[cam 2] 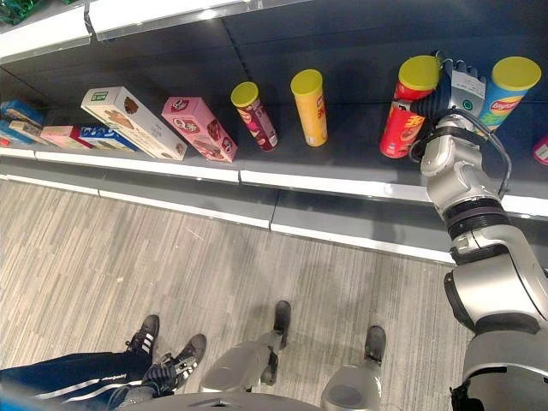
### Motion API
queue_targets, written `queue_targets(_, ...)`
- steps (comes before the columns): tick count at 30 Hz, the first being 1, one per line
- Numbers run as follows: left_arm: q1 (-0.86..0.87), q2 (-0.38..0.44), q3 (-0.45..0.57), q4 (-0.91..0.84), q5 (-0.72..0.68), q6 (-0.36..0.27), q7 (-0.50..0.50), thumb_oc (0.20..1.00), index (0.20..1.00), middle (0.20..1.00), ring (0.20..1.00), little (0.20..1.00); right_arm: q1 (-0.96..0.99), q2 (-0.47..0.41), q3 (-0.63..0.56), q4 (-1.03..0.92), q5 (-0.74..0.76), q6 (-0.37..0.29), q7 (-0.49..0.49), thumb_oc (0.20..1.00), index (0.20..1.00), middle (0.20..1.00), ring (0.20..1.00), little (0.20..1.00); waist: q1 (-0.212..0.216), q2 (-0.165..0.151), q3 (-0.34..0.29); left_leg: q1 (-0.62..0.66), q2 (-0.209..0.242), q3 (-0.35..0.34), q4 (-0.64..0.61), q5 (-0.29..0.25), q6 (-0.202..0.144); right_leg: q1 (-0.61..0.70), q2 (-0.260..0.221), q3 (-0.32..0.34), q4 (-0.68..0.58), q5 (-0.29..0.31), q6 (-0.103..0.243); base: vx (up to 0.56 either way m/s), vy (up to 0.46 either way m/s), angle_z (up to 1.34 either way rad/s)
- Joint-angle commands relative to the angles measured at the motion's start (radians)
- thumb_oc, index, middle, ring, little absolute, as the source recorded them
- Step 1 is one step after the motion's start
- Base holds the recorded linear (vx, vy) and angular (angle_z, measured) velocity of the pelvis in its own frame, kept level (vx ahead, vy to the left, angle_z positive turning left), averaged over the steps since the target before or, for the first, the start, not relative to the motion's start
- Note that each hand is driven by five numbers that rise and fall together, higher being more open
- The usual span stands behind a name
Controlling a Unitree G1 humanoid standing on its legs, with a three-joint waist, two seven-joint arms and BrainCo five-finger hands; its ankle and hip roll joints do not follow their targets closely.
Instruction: Put the goods on the table back onto the shelves and tidy them up.
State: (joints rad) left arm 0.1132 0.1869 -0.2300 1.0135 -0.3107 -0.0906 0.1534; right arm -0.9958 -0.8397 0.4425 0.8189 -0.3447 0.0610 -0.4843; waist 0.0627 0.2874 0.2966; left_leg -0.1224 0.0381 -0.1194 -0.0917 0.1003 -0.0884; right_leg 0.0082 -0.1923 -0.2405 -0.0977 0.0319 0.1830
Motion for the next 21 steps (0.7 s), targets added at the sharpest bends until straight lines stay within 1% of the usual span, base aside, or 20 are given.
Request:
queue_targets(1,-0.071,0.047,-0.075,-0.001,-0.036,-0.037,0.04,1.0,1.0,1.0,1.0,1.0,-0.196,-0.042,0.093,0.039,-0.004,-0.023,-0.086,0.2,0.2,0.2,0.2,0.2,0.039,-0.031,-0.008,0.014,0.019,0.061,0.004,-0.042,-0.06,-0.085,-0.034,0.073,0.205,-0.144,-0.002,0.0,0.0,0.0)
queue_targets(4,-0.079,0.045,-0.089,-0.004,-0.035,-0.042,0.049,1.0,1.0,1.0,1.0,1.0,-0.221,-0.04,0.107,0.067,-0.01,-0.014,-0.108,0.2,0.2,0.2,0.2,0.2,0.044,-0.018,-0.006,0.005,0.018,0.058,0.004,-0.038,-0.063,-0.09,-0.037,0.069,0.205,-0.144,-0.002,0.0,0.0,0.03)
queue_targets(8,-0.083,0.043,-0.093,-0.007,-0.043,-0.043,0.056,1.0,1.0,1.0,1.0,1.0,-0.231,-0.031,0.118,0.08,-0.022,-0.006,-0.124,0.2,0.2,0.2,0.2,0.2,0.049,-0.012,-0.004,0.002,0.016,0.053,0.004,-0.037,-0.062,-0.091,-0.038,0.067,0.208,-0.146,-0.001,0.0,0.0,0.0)
queue_targets(13,-0.09,0.044,-0.098,-0.018,-0.048,-0.052,0.064,1.0,1.0,1.0,1.0,1.0,-0.259,-0.026,0.15,0.111,-0.041,0.0,-0.122,0.2,0.2,0.2,0.2,0.2,0.058,0.002,0.002,-0.01,0.013,0.048,0.004,-0.035,-0.062,-0.104,-0.044,0.062,0.212,-0.145,0.001,0.0,0.004,0.02)
queue_targets(18,-0.092,0.047,-0.106,-0.008,-0.045,-0.056,0.07,1.0,1.0,1.0,1.0,1.0,-0.292,-0.043,0.177,0.141,-0.035,-0.002,-0.131,0.2,0.2,0.2,0.2,0.2,0.067,0.027,0.02,-0.034,0.01,0.039,0.004,-0.024,-0.065,-0.131,-0.049,0.062,0.223,-0.144,0.003,0.0,0.002,0.01)
queue_targets(21,-0.09,0.046,-0.106,-0.007,-0.044,-0.057,0.071,1.0,1.0,1.0,1.0,1.0,-0.302,-0.052,0.182,0.145,-0.033,-0.002,-0.134,0.2,0.2,0.2,0.2,0.2,0.071,0.033,0.025,-0.044,0.01,0.038,0.004,-0.02,-0.067,-0.14,-0.052,0.06,0.226,-0.143,0.004,-0.01,0.005,0.05)
